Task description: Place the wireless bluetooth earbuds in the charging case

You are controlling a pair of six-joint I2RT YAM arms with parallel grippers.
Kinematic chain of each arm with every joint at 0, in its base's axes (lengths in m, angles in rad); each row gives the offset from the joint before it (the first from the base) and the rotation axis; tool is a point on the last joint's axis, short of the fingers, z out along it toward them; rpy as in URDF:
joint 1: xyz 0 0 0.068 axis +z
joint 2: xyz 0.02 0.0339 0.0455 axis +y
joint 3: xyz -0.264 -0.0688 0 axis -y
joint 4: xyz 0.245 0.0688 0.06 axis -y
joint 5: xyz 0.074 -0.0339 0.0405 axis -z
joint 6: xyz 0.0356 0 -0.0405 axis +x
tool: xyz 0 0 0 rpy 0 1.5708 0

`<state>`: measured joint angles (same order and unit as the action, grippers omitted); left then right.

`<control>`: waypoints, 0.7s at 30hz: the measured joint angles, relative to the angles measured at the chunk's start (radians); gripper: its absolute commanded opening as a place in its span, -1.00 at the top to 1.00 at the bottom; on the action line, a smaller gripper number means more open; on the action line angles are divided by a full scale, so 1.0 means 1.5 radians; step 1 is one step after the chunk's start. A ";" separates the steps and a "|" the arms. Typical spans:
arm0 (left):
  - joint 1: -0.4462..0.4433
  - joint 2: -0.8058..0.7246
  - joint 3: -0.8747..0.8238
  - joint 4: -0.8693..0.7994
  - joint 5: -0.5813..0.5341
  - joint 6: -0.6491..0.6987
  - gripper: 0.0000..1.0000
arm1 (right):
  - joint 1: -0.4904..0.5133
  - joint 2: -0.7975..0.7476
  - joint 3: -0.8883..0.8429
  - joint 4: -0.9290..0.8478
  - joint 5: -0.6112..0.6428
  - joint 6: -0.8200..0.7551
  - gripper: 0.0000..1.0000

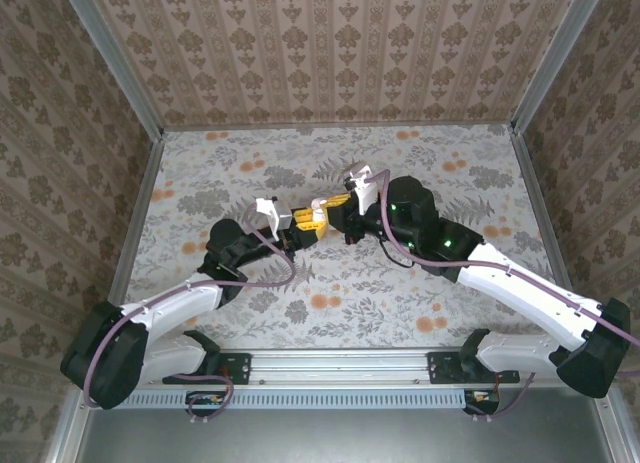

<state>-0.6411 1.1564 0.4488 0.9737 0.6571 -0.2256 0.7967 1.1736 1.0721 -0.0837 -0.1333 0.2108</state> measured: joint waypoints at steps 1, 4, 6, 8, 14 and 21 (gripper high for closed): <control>0.000 0.000 0.000 0.000 0.000 -0.001 1.00 | 0.000 0.000 0.000 -0.002 0.003 0.000 0.81; -0.001 0.000 0.001 -0.001 0.000 -0.005 1.00 | 0.000 0.001 0.000 -0.002 0.007 0.000 0.81; -0.002 0.000 0.001 -0.001 0.000 -0.005 1.00 | 0.000 0.003 0.000 -0.001 0.009 0.000 0.81; -0.004 0.000 0.001 -0.004 0.000 -0.005 1.00 | 0.000 0.005 0.000 -0.001 0.009 0.000 0.81; -0.004 0.000 0.005 -0.003 0.000 -0.005 1.00 | 0.004 0.014 0.000 -0.005 0.008 0.000 0.83; -0.004 0.000 0.007 -0.005 -0.001 -0.005 1.00 | 0.006 0.013 -0.001 -0.009 0.009 0.000 0.77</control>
<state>-0.6476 1.1564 0.4587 0.9657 0.6552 -0.2329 0.8059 1.1938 1.0706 -0.0975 -0.1200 0.2104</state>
